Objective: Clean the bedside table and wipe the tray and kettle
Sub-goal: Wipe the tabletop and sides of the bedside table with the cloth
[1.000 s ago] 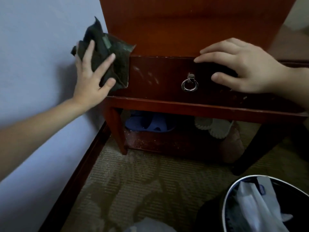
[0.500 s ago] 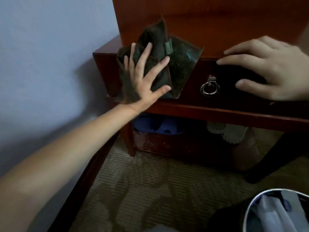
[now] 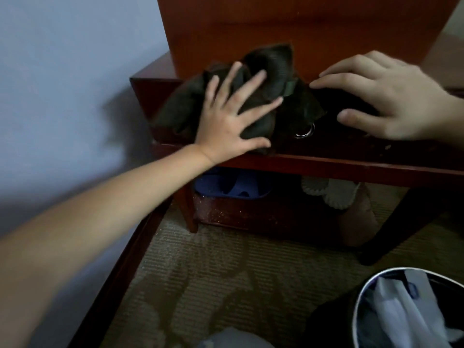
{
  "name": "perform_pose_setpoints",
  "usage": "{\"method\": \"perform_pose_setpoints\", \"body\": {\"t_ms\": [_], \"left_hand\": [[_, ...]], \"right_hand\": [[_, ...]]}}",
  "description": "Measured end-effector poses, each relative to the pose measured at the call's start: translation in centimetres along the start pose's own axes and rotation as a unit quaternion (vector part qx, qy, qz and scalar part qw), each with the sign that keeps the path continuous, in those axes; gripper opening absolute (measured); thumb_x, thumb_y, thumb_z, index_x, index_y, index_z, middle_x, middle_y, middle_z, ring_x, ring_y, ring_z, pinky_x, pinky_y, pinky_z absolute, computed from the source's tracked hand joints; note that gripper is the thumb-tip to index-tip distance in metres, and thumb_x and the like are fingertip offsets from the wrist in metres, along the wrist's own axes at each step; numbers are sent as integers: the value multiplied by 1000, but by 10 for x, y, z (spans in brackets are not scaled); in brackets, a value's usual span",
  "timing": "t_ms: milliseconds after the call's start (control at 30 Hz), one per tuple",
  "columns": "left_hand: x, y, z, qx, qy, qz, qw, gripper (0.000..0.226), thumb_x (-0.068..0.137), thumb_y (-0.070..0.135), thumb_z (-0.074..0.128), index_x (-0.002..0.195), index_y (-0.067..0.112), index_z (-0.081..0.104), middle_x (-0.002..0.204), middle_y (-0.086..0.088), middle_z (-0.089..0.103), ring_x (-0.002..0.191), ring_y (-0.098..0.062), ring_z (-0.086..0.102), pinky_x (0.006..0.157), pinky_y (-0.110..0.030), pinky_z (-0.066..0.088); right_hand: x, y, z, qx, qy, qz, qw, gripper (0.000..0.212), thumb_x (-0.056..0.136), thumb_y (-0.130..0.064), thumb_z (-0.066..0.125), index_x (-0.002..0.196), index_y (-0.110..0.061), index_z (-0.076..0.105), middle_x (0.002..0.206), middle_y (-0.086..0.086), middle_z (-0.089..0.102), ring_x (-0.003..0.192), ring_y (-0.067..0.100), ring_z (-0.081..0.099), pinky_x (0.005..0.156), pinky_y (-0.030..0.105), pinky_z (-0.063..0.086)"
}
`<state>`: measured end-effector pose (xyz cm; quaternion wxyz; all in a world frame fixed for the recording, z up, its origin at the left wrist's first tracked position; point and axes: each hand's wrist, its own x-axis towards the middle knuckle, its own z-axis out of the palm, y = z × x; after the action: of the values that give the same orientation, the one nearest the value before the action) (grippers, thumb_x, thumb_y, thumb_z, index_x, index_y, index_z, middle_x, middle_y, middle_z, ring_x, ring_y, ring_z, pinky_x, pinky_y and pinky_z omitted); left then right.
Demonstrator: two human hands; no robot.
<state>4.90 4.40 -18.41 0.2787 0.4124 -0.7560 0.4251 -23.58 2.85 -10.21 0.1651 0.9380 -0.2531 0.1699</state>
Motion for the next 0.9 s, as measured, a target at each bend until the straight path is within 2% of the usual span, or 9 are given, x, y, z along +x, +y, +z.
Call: {"method": "perform_pose_setpoints", "body": {"t_ms": [100, 200, 267, 433, 567, 667, 767, 833, 900], "left_hand": [[0, -5, 3, 11, 18, 52, 998, 51, 92, 59, 36, 135, 33, 46, 145, -5, 35, 141, -33, 16, 117, -35, -3], [-17, -54, -6, 27, -9, 128, 991, 54, 96, 56, 32, 146, 43, 19, 160, 11, -1, 147, -17, -10, 117, -33, -6], [-30, -81, -16, 16, -41, 127, 991, 57, 96, 56, 33, 147, 46, 8, 158, 16, -13, 145, -14, -17, 117, -32, -8], [-46, -94, -20, 51, -61, 86, 993, 63, 92, 61, 37, 147, 47, 10, 158, 14, -13, 145, -18, -18, 117, -36, -11], [-16, -29, 1, 38, -11, 78, 996, 62, 91, 65, 37, 146, 46, 17, 159, 7, 3, 146, -23, -12, 116, -39, -11], [18, 30, 14, -18, 35, 39, 998, 50, 92, 58, 42, 136, 35, 42, 144, -5, 35, 135, -38, 19, 116, -38, -5], [37, 54, 17, -89, 107, 24, 990, 44, 90, 47, 46, 124, 20, 57, 129, -15, 58, 125, -43, 32, 117, -36, 3], [36, 43, 15, -85, 89, 74, 990, 42, 92, 45, 48, 120, 15, 61, 131, -16, 57, 127, -43, 31, 117, -36, 4], [22, 15, 11, -41, 37, 125, 991, 43, 93, 47, 50, 124, 17, 56, 151, -4, 35, 140, -36, 19, 117, -36, 2]], "right_hand": [[-2, 1, -2, 57, -2, 1, 998, 53, 91, -47, 28, 139, -24, 34, 135, 8, 43, 118, 27, 39, 93, 45, 36], [-5, 1, -5, 70, 4, -3, 998, 50, 92, -41, 30, 137, -20, 36, 135, 10, 45, 121, 30, 41, 97, 45, 36], [-12, 4, -5, 7, 10, -24, 1000, 49, 94, -40, 29, 137, -19, 38, 136, 12, 46, 121, 33, 43, 97, 49, 37], [-32, 19, -5, -68, -8, -15, 998, 51, 93, -41, 28, 140, -21, 36, 139, 13, 43, 119, 36, 41, 93, 54, 40], [-46, 28, -8, -114, 14, -1, 993, 50, 94, -36, 32, 140, -17, 38, 133, 17, 48, 111, 38, 46, 84, 50, 42], [-61, 37, -10, -116, 35, 40, 992, 49, 94, -36, 34, 139, -18, 40, 127, 18, 50, 105, 40, 47, 81, 51, 42], [-73, 40, -11, -90, 23, 76, 993, 50, 94, -39, 31, 139, -18, 39, 127, 18, 50, 106, 39, 45, 85, 52, 41], [-73, 38, -12, -75, 25, 95, 992, 50, 94, -40, 29, 138, -19, 40, 127, 17, 50, 107, 36, 43, 86, 49, 39], [-70, 36, -14, -49, 29, 106, 993, 49, 94, -41, 27, 137, -22, 41, 127, 14, 50, 108, 34, 42, 87, 48, 38]]}}
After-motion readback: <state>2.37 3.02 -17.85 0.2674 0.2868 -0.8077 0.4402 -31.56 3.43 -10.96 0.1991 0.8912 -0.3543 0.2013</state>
